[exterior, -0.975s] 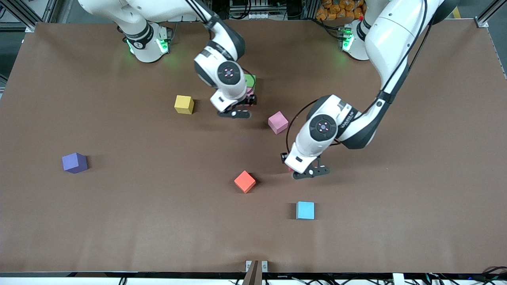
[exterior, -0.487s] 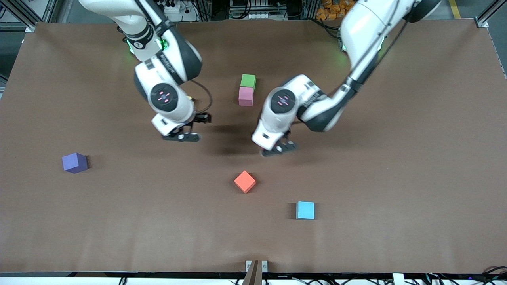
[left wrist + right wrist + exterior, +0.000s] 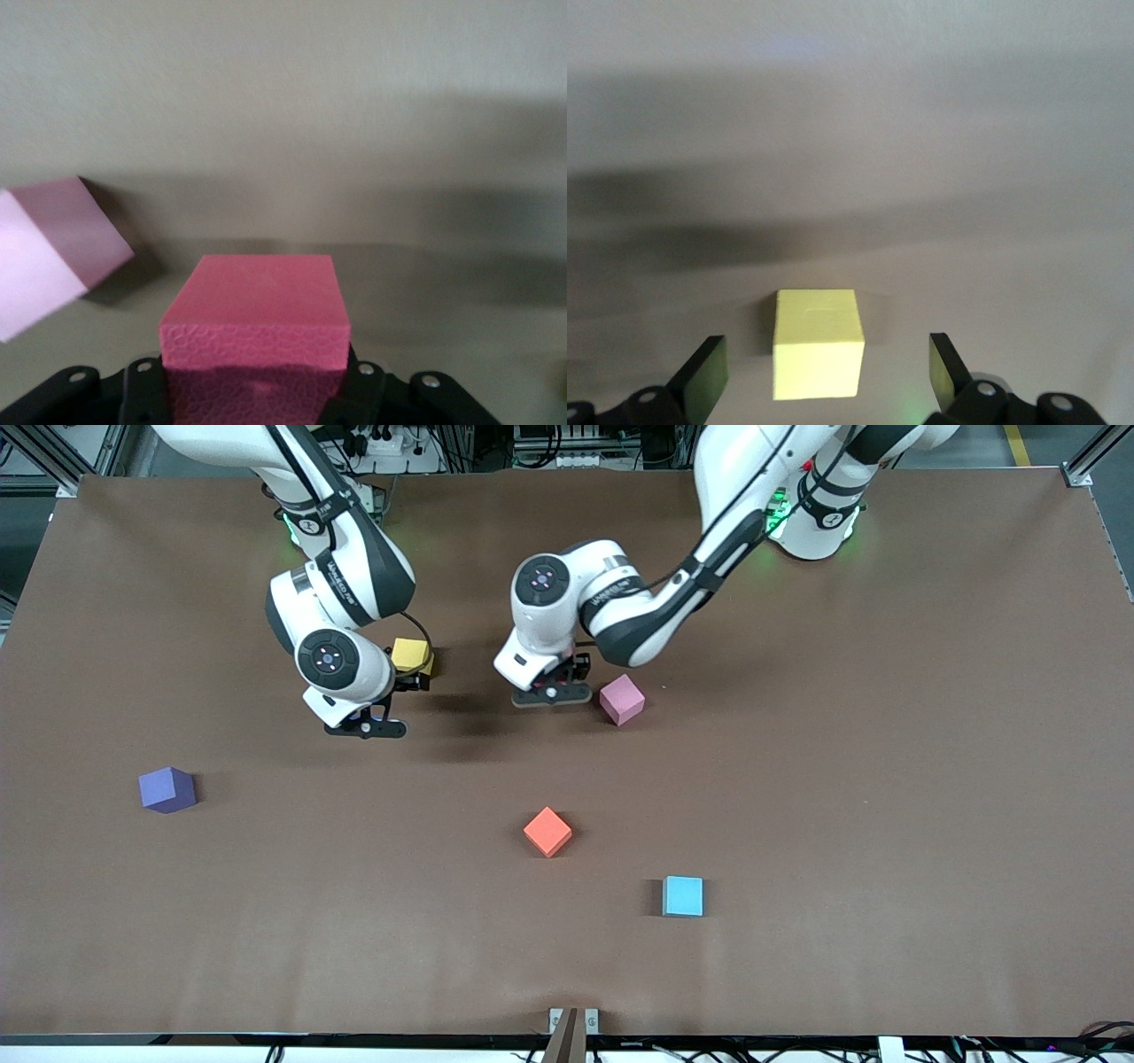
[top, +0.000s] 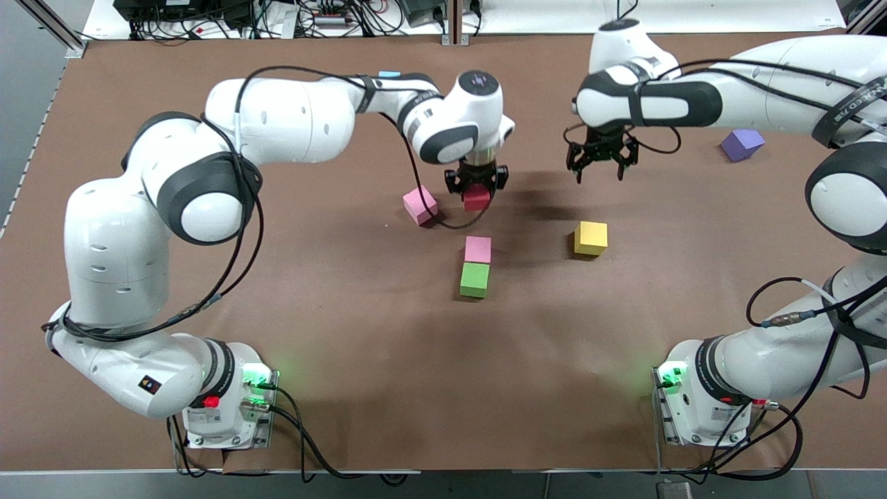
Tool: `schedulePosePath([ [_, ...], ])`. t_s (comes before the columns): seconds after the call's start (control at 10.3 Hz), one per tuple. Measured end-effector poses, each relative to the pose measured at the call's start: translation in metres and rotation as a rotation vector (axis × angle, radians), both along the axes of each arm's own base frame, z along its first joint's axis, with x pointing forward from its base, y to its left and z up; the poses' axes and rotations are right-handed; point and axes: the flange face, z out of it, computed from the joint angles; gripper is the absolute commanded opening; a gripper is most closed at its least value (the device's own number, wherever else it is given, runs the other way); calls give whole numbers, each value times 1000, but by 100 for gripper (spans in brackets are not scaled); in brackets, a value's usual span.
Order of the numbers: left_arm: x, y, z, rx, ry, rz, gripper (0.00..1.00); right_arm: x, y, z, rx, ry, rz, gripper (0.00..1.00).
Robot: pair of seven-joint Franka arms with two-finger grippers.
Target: Arrange blocks into number 1
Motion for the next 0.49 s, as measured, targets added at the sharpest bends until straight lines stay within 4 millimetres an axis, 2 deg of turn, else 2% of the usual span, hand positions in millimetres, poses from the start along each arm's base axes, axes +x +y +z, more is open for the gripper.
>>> schedulePosePath([
  [0.29, -15, -4, -33, 29, 40, -26, 0, -30, -12, -40, 21, -12, -8, 100],
  [0.49, -17, -4, -41, 36, 50, -30, 0, -39, -14, -48, 58, 6, -30, 100],
])
